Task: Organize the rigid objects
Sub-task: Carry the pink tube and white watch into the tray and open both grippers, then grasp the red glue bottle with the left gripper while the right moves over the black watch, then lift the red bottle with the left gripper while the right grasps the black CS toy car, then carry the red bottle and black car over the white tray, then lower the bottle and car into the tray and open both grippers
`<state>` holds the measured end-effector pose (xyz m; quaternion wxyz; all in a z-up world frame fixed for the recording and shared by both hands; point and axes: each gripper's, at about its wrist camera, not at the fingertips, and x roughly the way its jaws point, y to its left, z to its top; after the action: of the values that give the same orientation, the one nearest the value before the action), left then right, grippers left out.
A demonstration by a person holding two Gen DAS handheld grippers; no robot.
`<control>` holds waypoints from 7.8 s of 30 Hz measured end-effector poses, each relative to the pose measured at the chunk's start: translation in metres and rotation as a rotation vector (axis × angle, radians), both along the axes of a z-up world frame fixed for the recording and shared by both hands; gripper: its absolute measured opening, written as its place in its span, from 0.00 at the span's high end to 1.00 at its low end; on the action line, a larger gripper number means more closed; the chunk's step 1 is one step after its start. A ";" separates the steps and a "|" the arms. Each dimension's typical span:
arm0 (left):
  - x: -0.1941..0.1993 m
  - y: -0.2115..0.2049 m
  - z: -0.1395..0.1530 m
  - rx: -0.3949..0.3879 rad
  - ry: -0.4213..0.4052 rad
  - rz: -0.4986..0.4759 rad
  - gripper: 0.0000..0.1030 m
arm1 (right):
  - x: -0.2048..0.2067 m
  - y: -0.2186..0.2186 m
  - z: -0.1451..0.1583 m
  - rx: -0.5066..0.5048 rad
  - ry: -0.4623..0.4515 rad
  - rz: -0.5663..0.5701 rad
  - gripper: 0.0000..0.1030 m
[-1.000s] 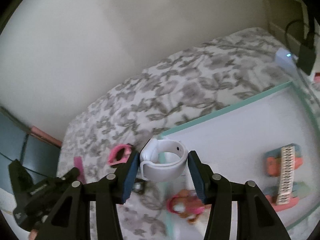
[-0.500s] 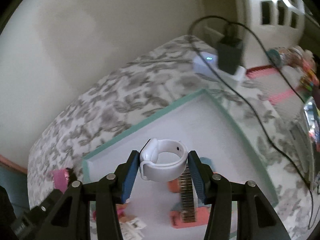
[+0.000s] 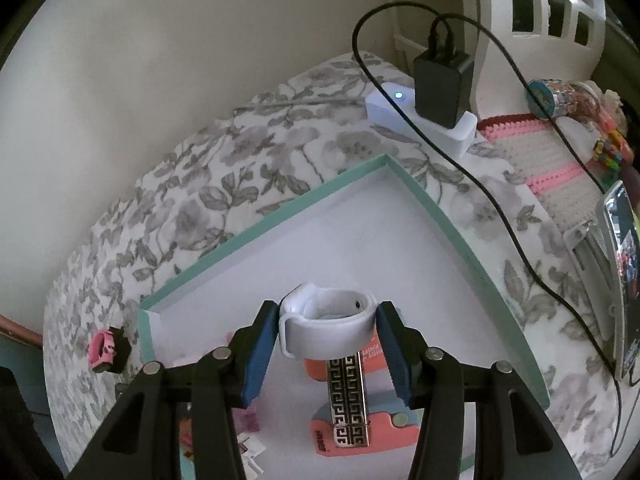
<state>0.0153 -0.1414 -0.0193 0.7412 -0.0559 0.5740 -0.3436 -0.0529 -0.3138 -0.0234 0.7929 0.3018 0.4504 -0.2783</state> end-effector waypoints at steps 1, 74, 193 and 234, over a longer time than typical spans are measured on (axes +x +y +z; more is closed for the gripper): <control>0.001 0.001 0.000 0.003 0.002 0.001 0.89 | 0.000 0.000 0.000 0.001 0.001 0.000 0.48; 0.044 0.130 -0.061 0.563 -0.127 -0.104 0.23 | 0.089 0.169 -0.002 0.030 0.001 0.381 0.23; 0.005 0.050 0.028 0.264 -0.193 0.128 0.23 | 0.010 0.056 0.048 -0.096 -0.061 0.131 0.23; -0.021 -0.029 -0.005 0.303 -0.264 -0.057 0.23 | -0.019 -0.018 0.002 -0.001 0.070 -0.011 0.23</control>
<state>-0.0054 -0.1699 -0.0242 0.7998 0.1178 0.5184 -0.2786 -0.0717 -0.3321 -0.0213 0.7752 0.2941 0.4760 -0.2931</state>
